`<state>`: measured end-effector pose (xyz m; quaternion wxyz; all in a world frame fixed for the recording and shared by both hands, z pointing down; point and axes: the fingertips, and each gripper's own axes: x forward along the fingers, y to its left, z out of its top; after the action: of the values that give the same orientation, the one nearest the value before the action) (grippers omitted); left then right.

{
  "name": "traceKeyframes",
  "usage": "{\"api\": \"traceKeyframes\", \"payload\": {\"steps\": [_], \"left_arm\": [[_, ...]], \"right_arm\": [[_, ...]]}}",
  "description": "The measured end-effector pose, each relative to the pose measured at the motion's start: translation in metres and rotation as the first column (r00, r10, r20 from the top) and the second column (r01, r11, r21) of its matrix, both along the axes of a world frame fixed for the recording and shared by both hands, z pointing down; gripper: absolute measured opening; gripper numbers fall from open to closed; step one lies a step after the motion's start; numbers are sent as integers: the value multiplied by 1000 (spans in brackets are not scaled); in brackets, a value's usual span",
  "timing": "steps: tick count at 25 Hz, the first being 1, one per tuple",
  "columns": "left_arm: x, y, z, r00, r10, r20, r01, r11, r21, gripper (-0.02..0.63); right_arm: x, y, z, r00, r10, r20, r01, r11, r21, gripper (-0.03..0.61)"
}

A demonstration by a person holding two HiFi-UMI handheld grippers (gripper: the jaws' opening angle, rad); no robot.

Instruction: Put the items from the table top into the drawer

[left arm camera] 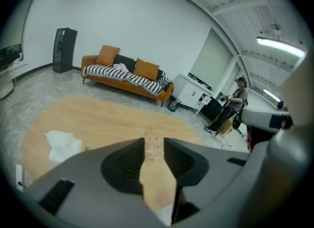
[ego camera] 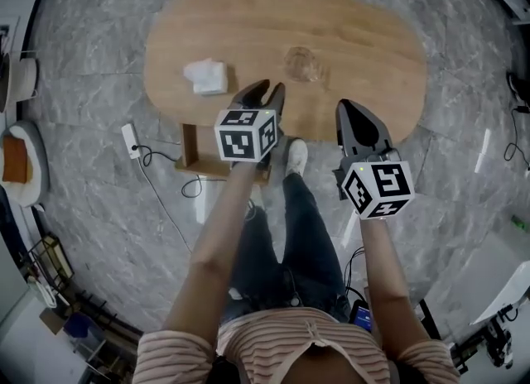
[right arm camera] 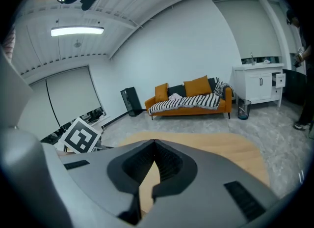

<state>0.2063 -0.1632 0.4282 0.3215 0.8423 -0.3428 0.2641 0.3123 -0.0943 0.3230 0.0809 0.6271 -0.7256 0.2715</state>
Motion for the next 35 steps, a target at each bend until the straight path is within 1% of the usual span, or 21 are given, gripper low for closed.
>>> {"api": "traceKeyframes", "payload": {"steps": [7,19,28,32,35], "left_arm": [[13,-24,58,997,-63,51,66,995,-70,121],[31,-53,121,984,-133,121,151,976,-159,124],[37,-66,149,969,-128,210,164,972,-168,124],[42,-69,154,967,-123,223,165,970,-178,124],[44,-69,159,965,-111,239,157,970,-185,124]], "right_arm": [[6,-28,42,999,-31,19,32,999,-38,0],[6,-59,86,996,-92,15,93,992,-87,0],[1,-76,108,992,-126,18,127,985,-115,0],[7,-83,119,989,-146,-22,142,980,-140,0],[11,-90,127,988,-151,-24,145,976,-163,0]]}}
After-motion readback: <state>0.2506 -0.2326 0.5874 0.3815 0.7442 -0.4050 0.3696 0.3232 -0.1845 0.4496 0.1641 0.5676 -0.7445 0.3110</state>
